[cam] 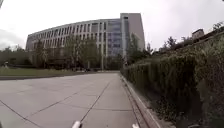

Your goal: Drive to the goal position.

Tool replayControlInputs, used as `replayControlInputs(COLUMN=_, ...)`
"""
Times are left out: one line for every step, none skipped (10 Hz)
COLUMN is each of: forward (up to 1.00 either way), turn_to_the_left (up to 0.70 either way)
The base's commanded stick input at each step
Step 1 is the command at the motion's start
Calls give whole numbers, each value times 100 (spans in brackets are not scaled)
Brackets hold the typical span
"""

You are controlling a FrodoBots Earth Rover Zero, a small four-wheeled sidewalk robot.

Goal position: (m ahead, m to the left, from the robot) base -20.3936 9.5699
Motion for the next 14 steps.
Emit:
replayControlInputs(forward=6, turn_to_the_left=0)
replayControlInputs(forward=6, turn_to_the_left=0)
replayControlInputs(forward=7, turn_to_the_left=0)
replayControlInputs(forward=7, turn_to_the_left=0)
replayControlInputs(forward=7, turn_to_the_left=0)
replayControlInputs(forward=7, turn_to_the_left=0)
replayControlInputs(forward=6, turn_to_the_left=0)
replayControlInputs(forward=6, turn_to_the_left=0)
replayControlInputs(forward=6, turn_to_the_left=0)
replayControlInputs(forward=7, turn_to_the_left=0)
replayControlInputs(forward=7, turn_to_the_left=0)
replayControlInputs(forward=6, turn_to_the_left=0)
replayControlInputs(forward=6, turn_to_the_left=0)
replayControlInputs(forward=6, turn_to_the_left=0)
